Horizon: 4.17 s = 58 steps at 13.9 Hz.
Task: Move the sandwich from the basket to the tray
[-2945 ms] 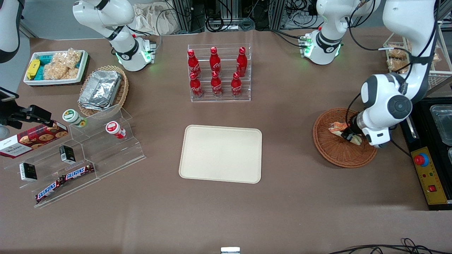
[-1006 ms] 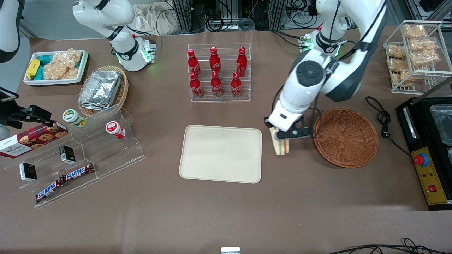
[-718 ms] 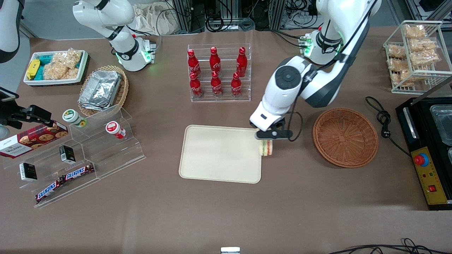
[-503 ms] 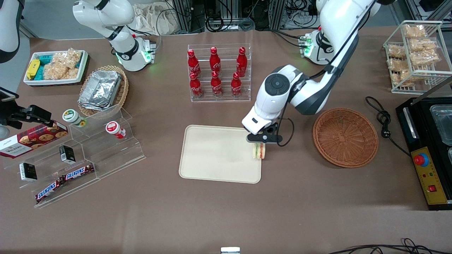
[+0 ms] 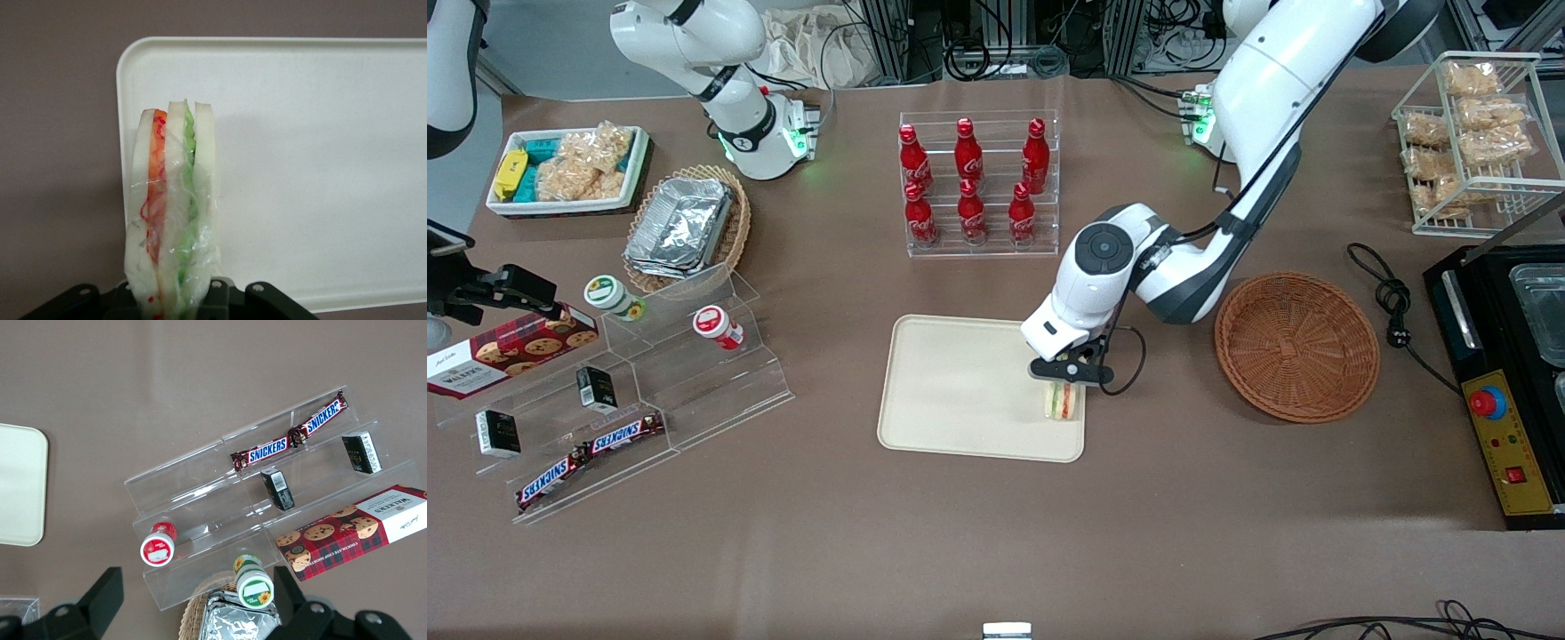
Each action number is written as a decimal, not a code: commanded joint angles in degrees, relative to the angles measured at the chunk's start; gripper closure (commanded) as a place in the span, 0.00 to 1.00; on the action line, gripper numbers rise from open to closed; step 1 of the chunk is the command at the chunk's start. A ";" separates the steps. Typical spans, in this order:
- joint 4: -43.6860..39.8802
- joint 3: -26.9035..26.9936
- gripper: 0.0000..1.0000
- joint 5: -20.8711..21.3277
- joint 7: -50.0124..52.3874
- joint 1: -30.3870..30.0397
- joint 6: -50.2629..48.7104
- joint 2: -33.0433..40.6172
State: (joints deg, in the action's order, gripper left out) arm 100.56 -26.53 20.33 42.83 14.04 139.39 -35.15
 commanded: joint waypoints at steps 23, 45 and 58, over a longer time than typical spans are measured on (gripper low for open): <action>-3.88 0.61 0.01 6.12 11.85 -2.07 -4.72 5.17; -11.88 0.69 0.01 -22.62 -18.56 -24.93 -46.48 29.69; -5.99 15.36 0.01 -25.70 -24.98 -16.16 -53.96 41.83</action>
State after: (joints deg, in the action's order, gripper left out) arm 92.00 -14.32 -4.67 18.61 -4.62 85.83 3.67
